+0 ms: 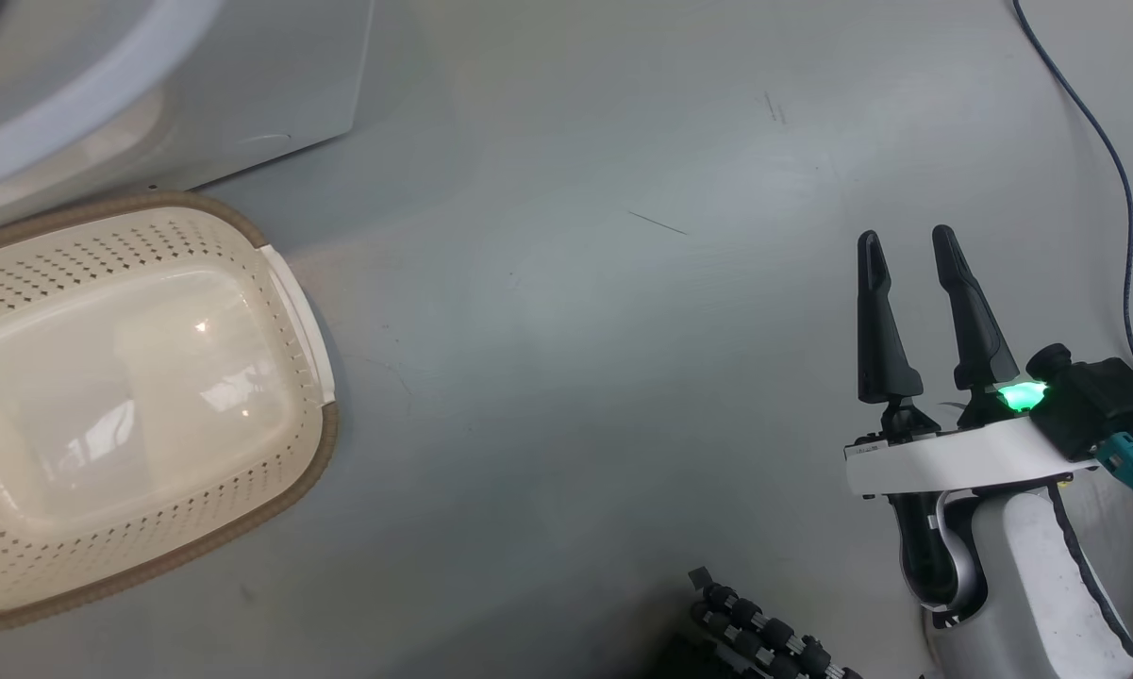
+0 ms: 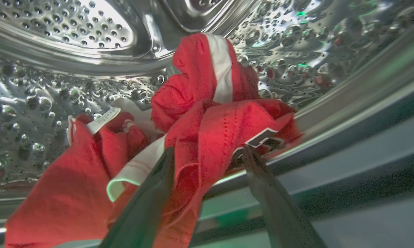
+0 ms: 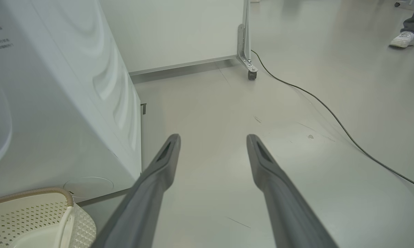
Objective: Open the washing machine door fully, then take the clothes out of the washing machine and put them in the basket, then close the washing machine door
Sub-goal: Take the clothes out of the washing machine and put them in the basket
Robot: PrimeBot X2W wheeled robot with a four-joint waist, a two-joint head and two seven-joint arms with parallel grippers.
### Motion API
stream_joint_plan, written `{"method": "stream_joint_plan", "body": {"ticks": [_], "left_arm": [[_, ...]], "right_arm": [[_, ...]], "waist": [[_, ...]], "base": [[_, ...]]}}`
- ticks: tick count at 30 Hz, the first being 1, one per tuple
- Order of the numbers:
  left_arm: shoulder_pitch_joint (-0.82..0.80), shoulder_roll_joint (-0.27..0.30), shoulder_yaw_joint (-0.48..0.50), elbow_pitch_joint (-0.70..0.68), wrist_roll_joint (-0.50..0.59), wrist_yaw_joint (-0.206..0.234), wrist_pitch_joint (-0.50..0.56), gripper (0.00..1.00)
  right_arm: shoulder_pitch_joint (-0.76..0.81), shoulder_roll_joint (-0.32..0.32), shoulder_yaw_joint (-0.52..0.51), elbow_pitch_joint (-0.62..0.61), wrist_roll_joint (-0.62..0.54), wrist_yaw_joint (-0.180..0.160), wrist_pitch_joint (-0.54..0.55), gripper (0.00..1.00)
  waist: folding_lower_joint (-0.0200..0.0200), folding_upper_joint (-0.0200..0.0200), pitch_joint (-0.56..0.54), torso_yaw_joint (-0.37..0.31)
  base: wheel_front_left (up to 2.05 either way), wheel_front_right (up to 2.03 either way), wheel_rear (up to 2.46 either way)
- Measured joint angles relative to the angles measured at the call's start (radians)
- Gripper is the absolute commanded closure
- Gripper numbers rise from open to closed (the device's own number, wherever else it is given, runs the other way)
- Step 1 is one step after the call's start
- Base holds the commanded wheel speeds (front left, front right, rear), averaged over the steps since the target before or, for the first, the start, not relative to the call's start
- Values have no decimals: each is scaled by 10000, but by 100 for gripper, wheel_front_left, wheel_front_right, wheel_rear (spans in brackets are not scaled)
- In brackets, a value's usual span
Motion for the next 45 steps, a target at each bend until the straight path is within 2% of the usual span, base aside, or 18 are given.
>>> {"method": "stream_joint_plan", "body": {"ticks": [1,2,4,5,15,28,45], "left_arm": [[0,0,0,0,0,0,0,8],[-27,56,2,38,44,77,-8,38],[-79,144,10,100,123,138,-8,93],[-95,169,-2,140,182,188,-8,100],[-197,247,56,334,291,405,-399,100],[-28,-17,382,-102,209,541,-2088,100],[2785,-1060,1058,-1323,-272,742,-5221,100]], "right_arm": [[0,0,0,0,0,0,0,0],[-17,0,2,13,2,0,0,0],[-22,2,2,52,44,-10,0,0],[-23,2,8,75,63,-10,0,0],[-134,4,-4,194,84,-23,0,0],[-148,10,-416,211,-48,-96,0,0],[-150,4,-504,485,-431,-86,0,0]], "waist": [[0,0,0,0],[0,0,32,-39],[0,0,79,-95],[0,0,95,-115],[0,0,120,-143],[0,0,-135,326],[0,0,-1129,723]], "base": [[0,0,0],[0,0,0],[0,0,0],[0,0,0],[0,0,0],[0,0,0],[0,0,0]]}}
